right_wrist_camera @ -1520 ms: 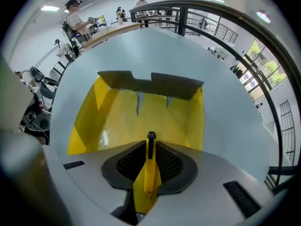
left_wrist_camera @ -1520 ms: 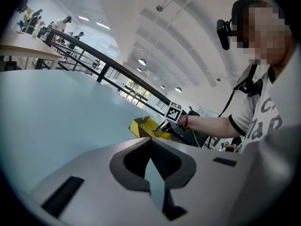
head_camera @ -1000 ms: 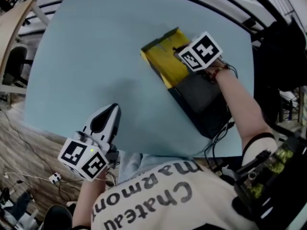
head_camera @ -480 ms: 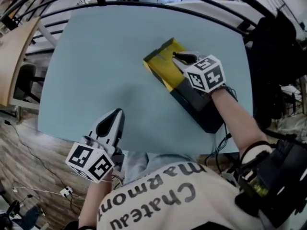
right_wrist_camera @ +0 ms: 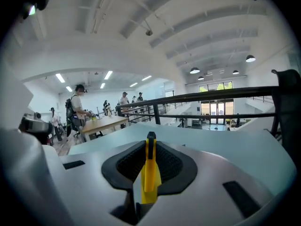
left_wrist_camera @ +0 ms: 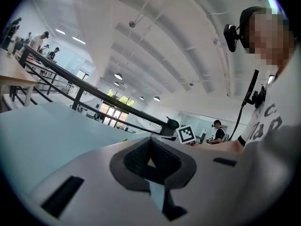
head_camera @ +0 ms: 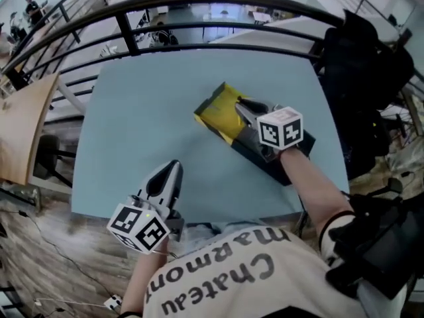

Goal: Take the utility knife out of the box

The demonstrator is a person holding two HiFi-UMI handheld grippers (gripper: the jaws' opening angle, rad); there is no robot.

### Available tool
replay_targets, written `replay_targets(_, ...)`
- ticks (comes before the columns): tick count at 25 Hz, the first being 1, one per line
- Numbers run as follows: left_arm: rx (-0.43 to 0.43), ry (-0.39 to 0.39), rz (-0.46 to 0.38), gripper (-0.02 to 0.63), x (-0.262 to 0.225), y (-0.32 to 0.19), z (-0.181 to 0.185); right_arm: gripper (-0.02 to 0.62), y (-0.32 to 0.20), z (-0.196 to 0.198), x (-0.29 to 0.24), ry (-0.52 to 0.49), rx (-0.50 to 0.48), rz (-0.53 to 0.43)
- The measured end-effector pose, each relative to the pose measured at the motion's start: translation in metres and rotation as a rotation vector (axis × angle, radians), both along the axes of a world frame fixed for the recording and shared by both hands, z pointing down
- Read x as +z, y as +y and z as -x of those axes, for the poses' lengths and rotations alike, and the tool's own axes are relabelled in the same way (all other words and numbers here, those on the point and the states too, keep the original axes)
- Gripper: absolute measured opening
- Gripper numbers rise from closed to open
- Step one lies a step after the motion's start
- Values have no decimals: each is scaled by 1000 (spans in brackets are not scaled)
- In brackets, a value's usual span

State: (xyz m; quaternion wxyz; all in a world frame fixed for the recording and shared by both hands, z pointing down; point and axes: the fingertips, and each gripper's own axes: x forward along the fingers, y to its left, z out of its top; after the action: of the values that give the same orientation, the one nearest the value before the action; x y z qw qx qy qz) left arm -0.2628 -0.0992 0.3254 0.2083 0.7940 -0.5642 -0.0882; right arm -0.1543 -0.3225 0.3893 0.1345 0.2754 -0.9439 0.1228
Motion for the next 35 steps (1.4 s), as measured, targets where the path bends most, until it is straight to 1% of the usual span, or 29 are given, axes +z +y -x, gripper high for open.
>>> replay_targets(3,25,6,-22,2,-9,8,-6,84,22,-6,-15,-60,8,43)
replay_targets(8,64,10,-40,2,-18,20,-14,84,61,-10,-32,-55,-9,-14)
replay_targets(10,77,16,-48,2,-22,24,-17,84,72,-13,-37,-94,16,-5)
replay_targets(13,101,15,-53,2,-22,33,-22,84,88,-16,-40,-177,73,23)
replay_targets(15,117,10,-52,2,-20,40,-25,84,97,-20,-36,-205,108,38)
replay_targets(20,116,9,-49,2,-16,46,-29,84,101,-41,-23,-203,175,68)
replay_targets(23,129,9,-46,2,-16,47,-33,84,104,-50,-19,-207,198,79)
replay_targets(29,165,16,-56,2,-18,46,-50,84,120,-65,-23,-192,209,61)
replay_targets(32,195,9,-59,2,-19,44,-65,84,130,-72,-33,-206,200,42)
replay_targets(35,226,12,-57,2,-16,43,-81,84,139,-81,-41,-222,190,45)
